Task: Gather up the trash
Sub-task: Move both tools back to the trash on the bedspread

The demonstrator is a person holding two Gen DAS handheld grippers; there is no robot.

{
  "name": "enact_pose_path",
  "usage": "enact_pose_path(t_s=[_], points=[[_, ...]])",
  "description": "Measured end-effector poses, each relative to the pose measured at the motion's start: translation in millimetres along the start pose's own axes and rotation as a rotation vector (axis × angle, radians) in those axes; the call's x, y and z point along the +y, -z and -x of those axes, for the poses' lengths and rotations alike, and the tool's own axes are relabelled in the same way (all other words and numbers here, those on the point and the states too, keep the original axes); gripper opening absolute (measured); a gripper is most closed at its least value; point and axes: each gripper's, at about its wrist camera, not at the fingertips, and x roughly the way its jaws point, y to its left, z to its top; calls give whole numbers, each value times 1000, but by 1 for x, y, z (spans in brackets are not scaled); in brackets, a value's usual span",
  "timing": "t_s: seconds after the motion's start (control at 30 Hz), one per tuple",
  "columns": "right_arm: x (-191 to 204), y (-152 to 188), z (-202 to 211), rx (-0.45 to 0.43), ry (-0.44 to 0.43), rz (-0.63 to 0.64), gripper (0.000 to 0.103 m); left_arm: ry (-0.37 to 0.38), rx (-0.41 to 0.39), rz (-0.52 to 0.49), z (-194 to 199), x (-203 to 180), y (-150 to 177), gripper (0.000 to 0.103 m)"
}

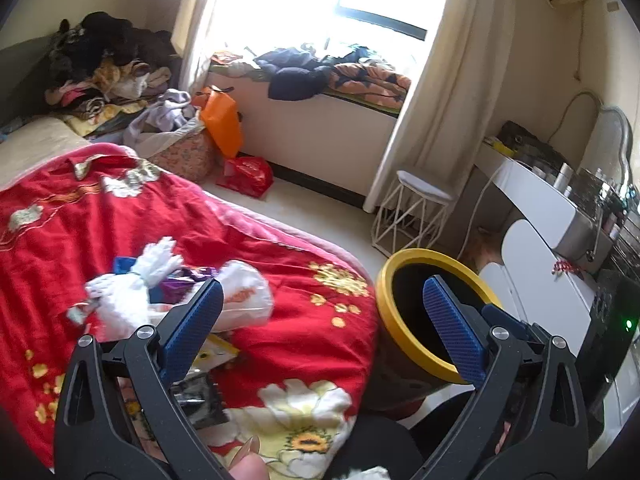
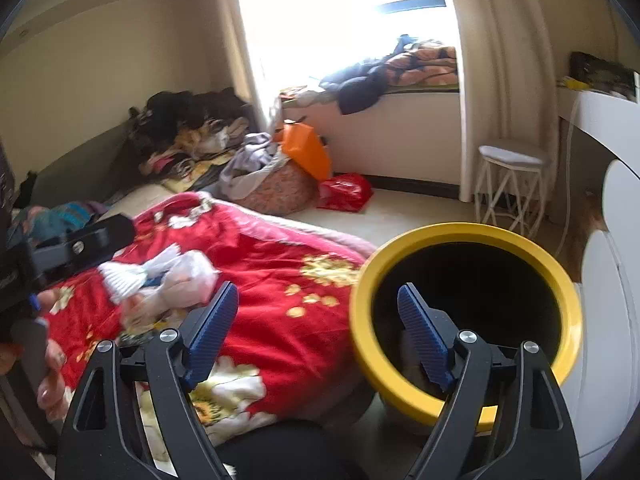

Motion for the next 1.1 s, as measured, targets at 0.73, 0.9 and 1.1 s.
enact_pose_path(t_s=[0.73, 0.9, 1.1], points=[[73, -14, -34, 69, -155, 135, 85, -152, -44, 152, 29, 89, -5, 92], [84, -18, -54, 91, -171, 149, 85, -184, -35, 197, 33, 113, -1, 92], [93, -20, -82, 123, -162, 147, 85, -184, -14, 256, 33, 138, 6, 92]])
